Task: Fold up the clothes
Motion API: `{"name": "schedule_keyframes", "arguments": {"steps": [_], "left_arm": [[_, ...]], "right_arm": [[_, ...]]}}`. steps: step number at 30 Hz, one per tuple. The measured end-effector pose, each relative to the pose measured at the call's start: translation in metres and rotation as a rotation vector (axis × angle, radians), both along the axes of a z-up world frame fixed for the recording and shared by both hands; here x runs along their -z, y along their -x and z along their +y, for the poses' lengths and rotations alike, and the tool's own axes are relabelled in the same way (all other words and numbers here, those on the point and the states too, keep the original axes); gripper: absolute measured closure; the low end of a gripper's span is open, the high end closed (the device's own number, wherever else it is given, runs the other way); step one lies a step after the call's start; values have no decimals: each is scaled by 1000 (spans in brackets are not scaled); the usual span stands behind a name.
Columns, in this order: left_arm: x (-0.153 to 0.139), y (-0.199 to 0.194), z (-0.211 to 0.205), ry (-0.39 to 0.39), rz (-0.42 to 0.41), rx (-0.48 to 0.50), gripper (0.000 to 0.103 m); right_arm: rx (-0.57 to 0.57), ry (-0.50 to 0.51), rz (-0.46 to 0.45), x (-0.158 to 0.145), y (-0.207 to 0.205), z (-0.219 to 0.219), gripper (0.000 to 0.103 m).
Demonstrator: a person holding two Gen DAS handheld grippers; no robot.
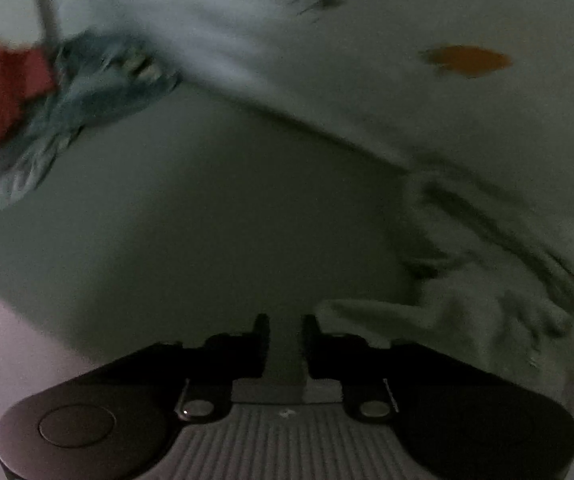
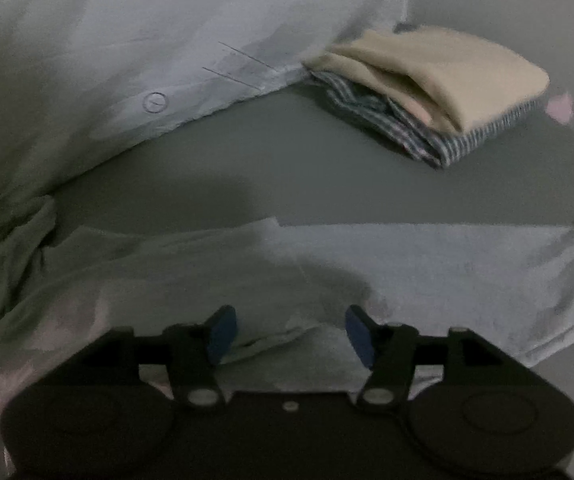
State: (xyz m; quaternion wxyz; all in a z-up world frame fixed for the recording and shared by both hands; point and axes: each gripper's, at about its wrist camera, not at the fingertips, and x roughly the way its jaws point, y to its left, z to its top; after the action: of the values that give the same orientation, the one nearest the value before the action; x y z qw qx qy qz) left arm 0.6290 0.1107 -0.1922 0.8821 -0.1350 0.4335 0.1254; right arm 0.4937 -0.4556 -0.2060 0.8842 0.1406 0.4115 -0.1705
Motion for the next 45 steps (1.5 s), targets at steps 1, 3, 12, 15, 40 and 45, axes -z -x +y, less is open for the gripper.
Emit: {"name": "schedule_keyframes", "arguments": {"steps": [1,3,12,15,40,45], "left_arm": [[-2,6,-12,-3,-8,45,72],[-5,20,-38,-6,-21,137,67],[46,77,-123,-143,15,430,61],[40,74,-112,-72,39,390,61],[19,174,45,203,69,157,50],[26,191,10,147,104,320,44]], "right_arm": [[4,-15,-3,2,-1,-2,40],[8,-13,-17,4,-3,-3,39],[-87,120,-79,-27,-9,25,92],[-145,203,-170,-62,-1,59,92],[-648,274,5,-30,81,277,43],[-374,260,137,-12,125,198,43]]}}
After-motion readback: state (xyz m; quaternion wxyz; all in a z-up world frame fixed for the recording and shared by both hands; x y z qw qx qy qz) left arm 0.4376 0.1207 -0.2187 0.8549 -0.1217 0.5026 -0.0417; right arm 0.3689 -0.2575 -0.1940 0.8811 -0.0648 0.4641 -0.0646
